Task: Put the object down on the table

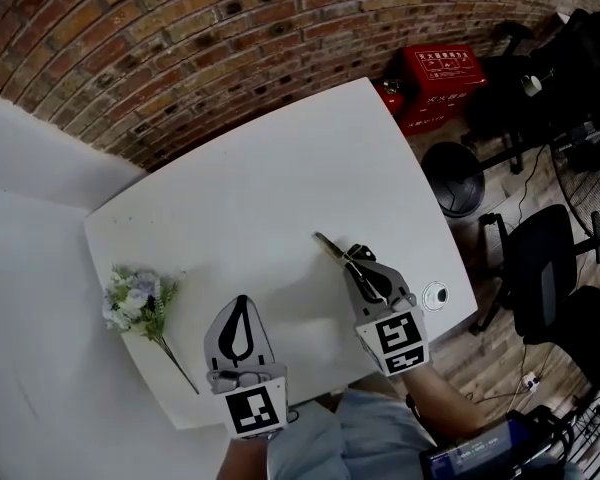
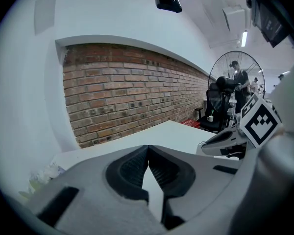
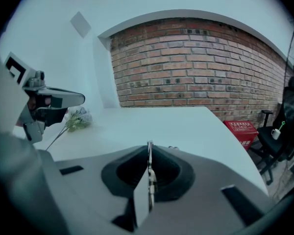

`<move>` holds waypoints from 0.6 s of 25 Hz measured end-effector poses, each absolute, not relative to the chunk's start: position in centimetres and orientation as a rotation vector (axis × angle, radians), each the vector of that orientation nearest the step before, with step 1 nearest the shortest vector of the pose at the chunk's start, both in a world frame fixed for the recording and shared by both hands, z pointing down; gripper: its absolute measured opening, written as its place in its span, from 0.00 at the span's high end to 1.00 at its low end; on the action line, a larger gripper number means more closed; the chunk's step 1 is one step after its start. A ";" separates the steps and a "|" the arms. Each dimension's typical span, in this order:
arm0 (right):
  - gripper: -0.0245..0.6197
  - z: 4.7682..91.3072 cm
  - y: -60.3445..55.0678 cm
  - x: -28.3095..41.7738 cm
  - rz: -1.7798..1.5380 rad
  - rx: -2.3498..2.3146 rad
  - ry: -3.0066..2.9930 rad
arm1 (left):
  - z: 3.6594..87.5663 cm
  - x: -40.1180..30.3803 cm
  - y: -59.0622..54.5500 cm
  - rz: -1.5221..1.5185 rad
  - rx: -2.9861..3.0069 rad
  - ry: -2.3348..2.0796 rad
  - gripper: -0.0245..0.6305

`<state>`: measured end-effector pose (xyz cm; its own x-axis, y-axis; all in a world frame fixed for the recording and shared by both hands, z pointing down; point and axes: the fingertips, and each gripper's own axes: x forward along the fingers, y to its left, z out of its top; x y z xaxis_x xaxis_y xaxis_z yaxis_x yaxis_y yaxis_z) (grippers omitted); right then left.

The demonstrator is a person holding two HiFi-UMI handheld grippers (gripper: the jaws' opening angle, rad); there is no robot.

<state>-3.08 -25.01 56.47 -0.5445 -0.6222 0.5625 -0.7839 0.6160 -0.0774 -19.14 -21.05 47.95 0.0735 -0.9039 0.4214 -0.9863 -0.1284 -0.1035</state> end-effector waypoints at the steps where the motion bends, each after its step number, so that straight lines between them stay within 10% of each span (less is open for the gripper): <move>1: 0.91 56.5 -25.0 -3.1 0.441 1.110 -2.352 | 48.0 -19.1 -21.0 0.578 2.136 -1.920 0.95; 15: 0.86 57.2 -25.7 -2.0 0.468 1.143 -2.335 | 48.0 -19.7 -21.1 0.585 2.127 -1.919 0.95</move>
